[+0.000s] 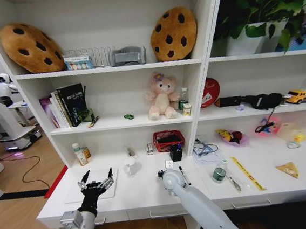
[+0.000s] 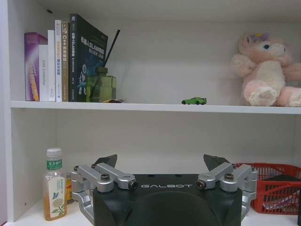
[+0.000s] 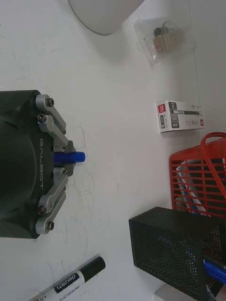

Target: Organize the objects on the table.

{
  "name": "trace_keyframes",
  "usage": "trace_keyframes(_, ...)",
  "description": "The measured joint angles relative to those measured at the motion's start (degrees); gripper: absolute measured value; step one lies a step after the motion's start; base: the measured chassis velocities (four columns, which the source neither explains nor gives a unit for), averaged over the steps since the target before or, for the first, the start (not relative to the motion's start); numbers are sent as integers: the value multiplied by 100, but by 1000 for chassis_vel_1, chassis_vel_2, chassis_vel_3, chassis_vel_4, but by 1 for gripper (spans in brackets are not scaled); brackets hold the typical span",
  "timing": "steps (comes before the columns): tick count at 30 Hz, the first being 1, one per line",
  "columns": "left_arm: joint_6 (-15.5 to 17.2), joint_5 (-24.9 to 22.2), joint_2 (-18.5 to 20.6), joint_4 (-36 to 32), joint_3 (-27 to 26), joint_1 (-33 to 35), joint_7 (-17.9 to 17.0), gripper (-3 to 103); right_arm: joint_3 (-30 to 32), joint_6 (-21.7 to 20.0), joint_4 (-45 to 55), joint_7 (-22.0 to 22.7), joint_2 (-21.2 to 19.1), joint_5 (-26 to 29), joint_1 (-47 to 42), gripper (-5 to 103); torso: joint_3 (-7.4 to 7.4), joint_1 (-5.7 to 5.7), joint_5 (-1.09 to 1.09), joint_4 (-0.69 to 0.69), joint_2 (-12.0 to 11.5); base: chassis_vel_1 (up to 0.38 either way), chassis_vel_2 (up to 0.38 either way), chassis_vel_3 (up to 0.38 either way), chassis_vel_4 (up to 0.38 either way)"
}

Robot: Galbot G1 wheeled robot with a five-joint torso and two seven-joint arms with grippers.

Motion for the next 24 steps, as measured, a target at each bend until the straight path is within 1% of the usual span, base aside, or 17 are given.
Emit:
trace_keyframes(3, 0, 0, 0, 0, 0, 0, 0, 100, -11, 55, 37, -38, -27, -51, -8, 9, 1, 0, 0, 0, 0, 0, 0, 0, 0)
trace_keyframes(4, 0, 0, 0, 0, 0, 0, 0, 100, -10, 122, 46, -112, -42, -188, -10, 9, 1, 0, 1, 0, -1, 0, 0, 0, 0)
trace_keyframes(6, 0, 0, 0, 0, 0, 0, 0, 100, 39, 330, 156, -359, -89, -585, -10, 9, 1, 1, 1, 0, -2, 0, 0, 0, 0)
trace_keyframes(7, 0, 0, 0, 0, 0, 0, 0, 100, 78, 433, 307, -552, -154, -827, -9, 8, 1, 1, 1, 0, -1, 0, 0, 0, 0)
trace_keyframes(8, 0, 0, 0, 0, 0, 0, 0, 100, 78, 433, 307, -552, -154, -827, -9, 8, 1, 1, 1, 0, -1, 0, 0, 0, 0)
trace_keyframes(9, 0, 0, 0, 0, 0, 0, 0, 100, 102, 493, 406, -710, -210, -1055, -6, 8, 1, 1, 1, 0, -1, 0, 0, 0, 0)
trace_keyframes(10, 0, 0, 0, 0, 0, 0, 0, 100, 149, 630, 526, -1034, -310, -1542, -2, 8, 1, 0, 1, 0, -1, 0, 0, 0, 0)
trace_keyframes(11, 0, 0, 0, 0, 0, 0, 0, 100, 184, 743, 586, -1245, -377, -1890, 6, 8, 1, 0, 0, 0, -1, 0, 0, 0, 0)
trace_keyframes(12, 0, 0, 0, 0, 0, 0, 0, 100, 184, 743, 586, -1245, -377, -1890, 6, 8, 1, 0, 0, 0, -1, 0, 0, 0, 0)
trace_keyframes(14, 0, 0, 0, 0, 0, 0, 0, 100, 343, 1086, 697, -1749, -559, -2741, 46, 8, 1, 1, 1, 0, -1, 0, 0, 0, 0)
trace_keyframes(15, 0, 0, 0, 0, 0, 0, 0, 100, 460, 1313, 723, -1957, -640, -3069, 65, 8, 1, 1, 0, 0, -1, 0, 0, 0, 0)
trace_keyframes(16, 0, 0, 0, 0, 0, 0, 0, 100, 460, 1313, 723, -1957, -640, -3069, 65, 8, 1, 1, 0, 0, -1, 0, 0, 0, 0)
trace_keyframes(19, 0, 0, 0, 0, 0, 0, 0, 100, 790, 1946, 611, -2451, -785, -3845, 48, 8, 0, 0, 0, 0, -1, 0, 0, 0, 0)
trace_keyframes(20, 0, 0, 0, 0, 0, 0, 0, 100, 790, 1946, 611, -2451, -785, -3845, 48, 8, 0, 0, 0, 0, -1, 0, 0, 0, 0)
trace_keyframes(22, 0, 0, 0, 0, 0, 0, 0, 100, 1049, 2494, 230, -2781, -807, -4341, 68, 8, 0, 0, 1, -1, -1, 0, 0, 0, 0)
trace_keyframes(23, 0, 0, 0, 0, 0, 0, 0, 100, 1049, 2494, 230, -2781, -807, -4341, 68, 8, 0, 0, 1, -1, -1, 0, 0, 0, 0)
trace_keyframes(24, 0, 0, 0, 0, 0, 0, 0, 100, 1157, 2734, -23, -2928, -782, -4454, 125, 8, 0, 1, 1, -2, -1, 0, 0, 0, 0)
